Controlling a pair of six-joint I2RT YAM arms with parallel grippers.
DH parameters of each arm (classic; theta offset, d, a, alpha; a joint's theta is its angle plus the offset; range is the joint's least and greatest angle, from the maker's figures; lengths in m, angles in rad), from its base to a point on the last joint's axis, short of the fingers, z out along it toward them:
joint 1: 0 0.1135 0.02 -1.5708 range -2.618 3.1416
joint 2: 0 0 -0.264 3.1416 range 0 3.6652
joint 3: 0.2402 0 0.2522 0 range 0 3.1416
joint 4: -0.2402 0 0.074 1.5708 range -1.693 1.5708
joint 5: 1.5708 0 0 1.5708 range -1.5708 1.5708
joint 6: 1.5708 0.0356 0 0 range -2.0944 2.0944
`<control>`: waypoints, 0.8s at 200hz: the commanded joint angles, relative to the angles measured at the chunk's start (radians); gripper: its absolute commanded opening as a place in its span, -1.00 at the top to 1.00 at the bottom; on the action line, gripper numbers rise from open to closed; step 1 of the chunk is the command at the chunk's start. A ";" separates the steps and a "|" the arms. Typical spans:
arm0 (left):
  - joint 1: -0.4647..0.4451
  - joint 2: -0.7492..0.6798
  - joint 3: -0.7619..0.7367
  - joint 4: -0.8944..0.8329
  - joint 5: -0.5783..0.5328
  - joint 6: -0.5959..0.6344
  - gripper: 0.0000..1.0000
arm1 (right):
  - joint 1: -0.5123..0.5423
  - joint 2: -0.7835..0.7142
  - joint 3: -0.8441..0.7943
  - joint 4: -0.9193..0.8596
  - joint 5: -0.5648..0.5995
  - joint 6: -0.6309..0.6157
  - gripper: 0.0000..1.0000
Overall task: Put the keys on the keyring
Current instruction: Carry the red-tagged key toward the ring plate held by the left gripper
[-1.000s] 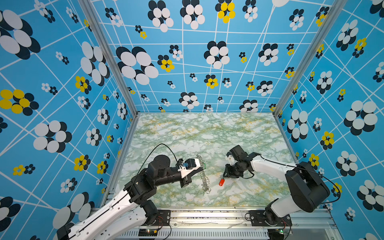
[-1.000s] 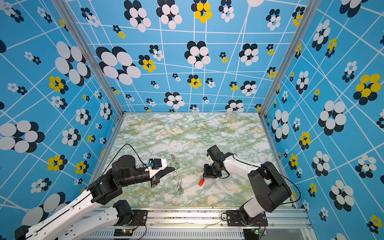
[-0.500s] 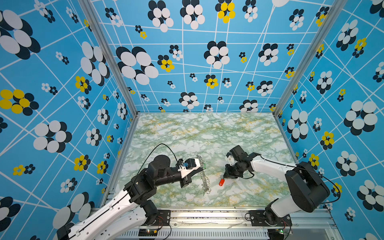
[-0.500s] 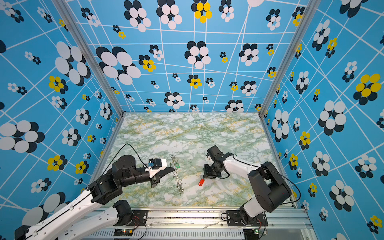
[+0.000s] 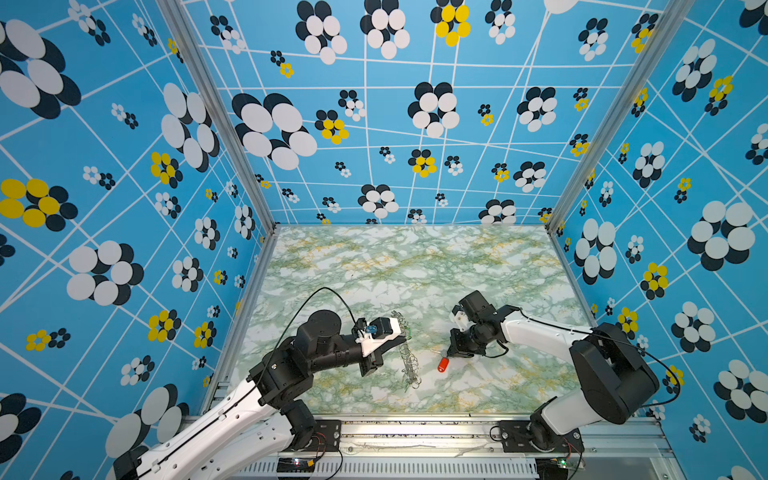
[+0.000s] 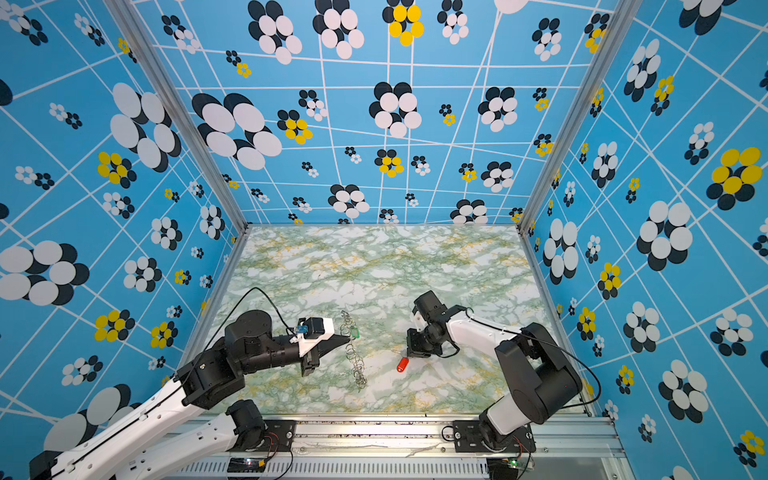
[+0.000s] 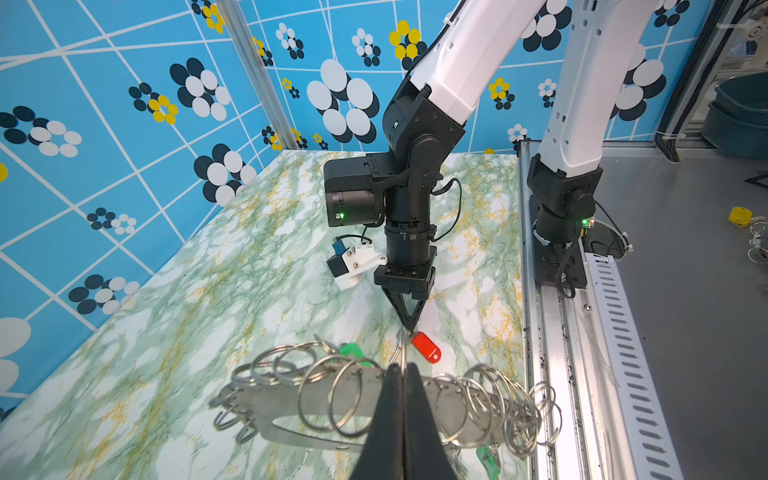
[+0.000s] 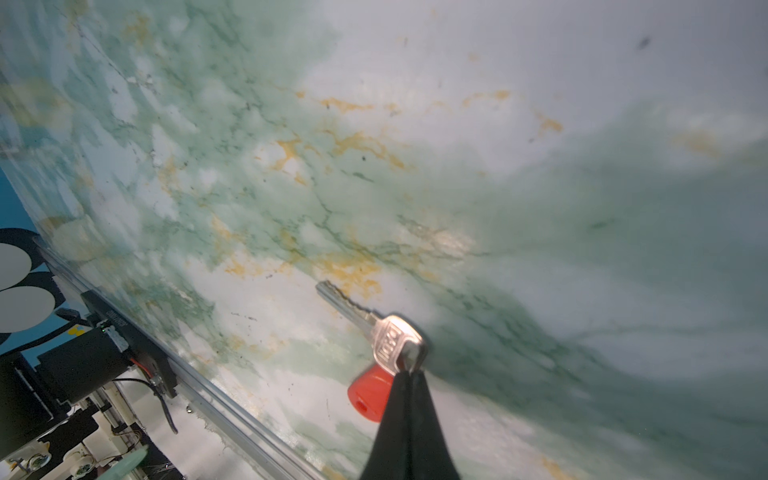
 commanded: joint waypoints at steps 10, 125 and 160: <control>-0.008 -0.011 0.053 0.028 0.003 -0.012 1.00 | -0.001 -0.054 -0.007 0.024 -0.012 -0.010 1.00; -0.142 0.086 0.215 -0.017 -0.090 0.131 1.00 | 0.053 -0.791 -0.033 0.211 0.002 -0.384 1.00; -0.214 0.146 0.332 -0.068 -0.133 0.196 1.00 | 0.053 -0.889 0.041 0.206 -0.123 -0.467 1.00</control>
